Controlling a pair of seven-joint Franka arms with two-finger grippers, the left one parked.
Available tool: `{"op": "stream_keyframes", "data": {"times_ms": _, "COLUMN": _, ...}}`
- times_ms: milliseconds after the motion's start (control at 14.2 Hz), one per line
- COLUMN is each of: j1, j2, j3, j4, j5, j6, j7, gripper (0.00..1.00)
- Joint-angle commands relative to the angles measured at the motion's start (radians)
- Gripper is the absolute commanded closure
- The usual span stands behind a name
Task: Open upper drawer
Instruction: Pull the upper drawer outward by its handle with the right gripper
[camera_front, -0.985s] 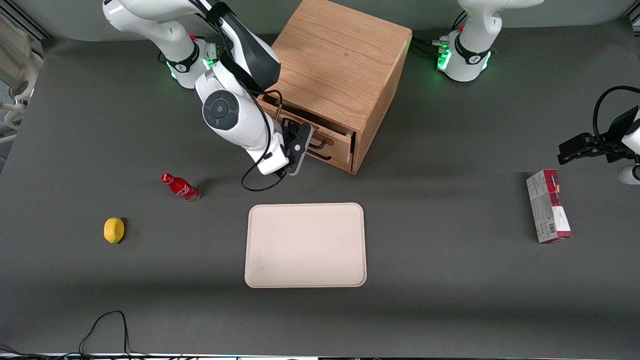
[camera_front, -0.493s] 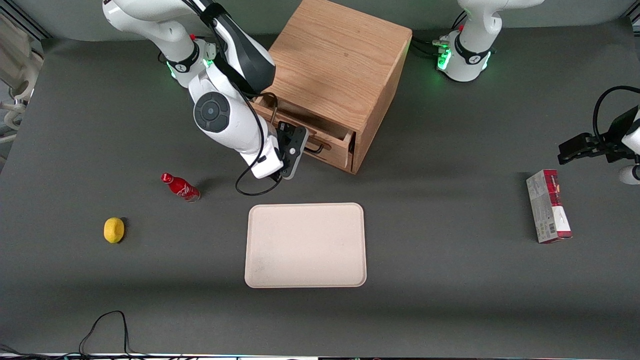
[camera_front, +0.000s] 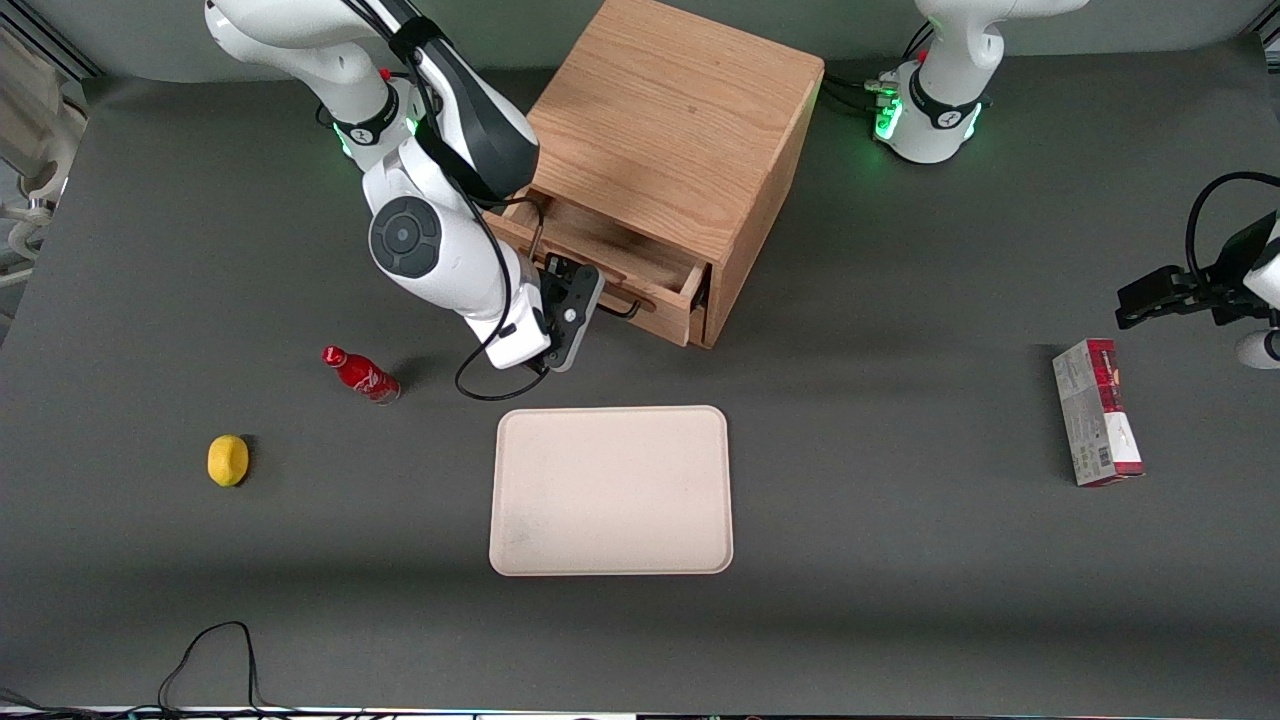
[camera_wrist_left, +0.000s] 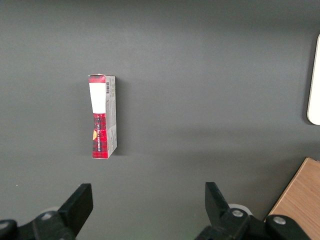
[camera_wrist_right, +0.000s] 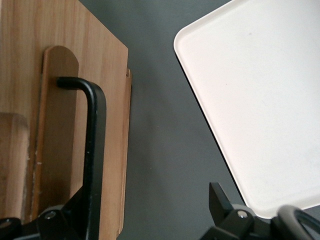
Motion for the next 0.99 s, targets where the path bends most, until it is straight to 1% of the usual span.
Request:
{"op": "stream_keyframes", "data": {"times_ms": 0, "j1": -0.016, "j2": 0.010, "j3": -0.001, "j4": 0.015, "j5": 0.006, "j6": -0.006, "j7": -0.039, "gripper": 0.00}}
{"op": "stream_keyframes", "data": {"times_ms": 915, "j1": -0.048, "j2": 0.041, "j3": -0.001, "j4": 0.076, "j5": 0.008, "j6": -0.007, "j7": -0.045, "gripper": 0.00}}
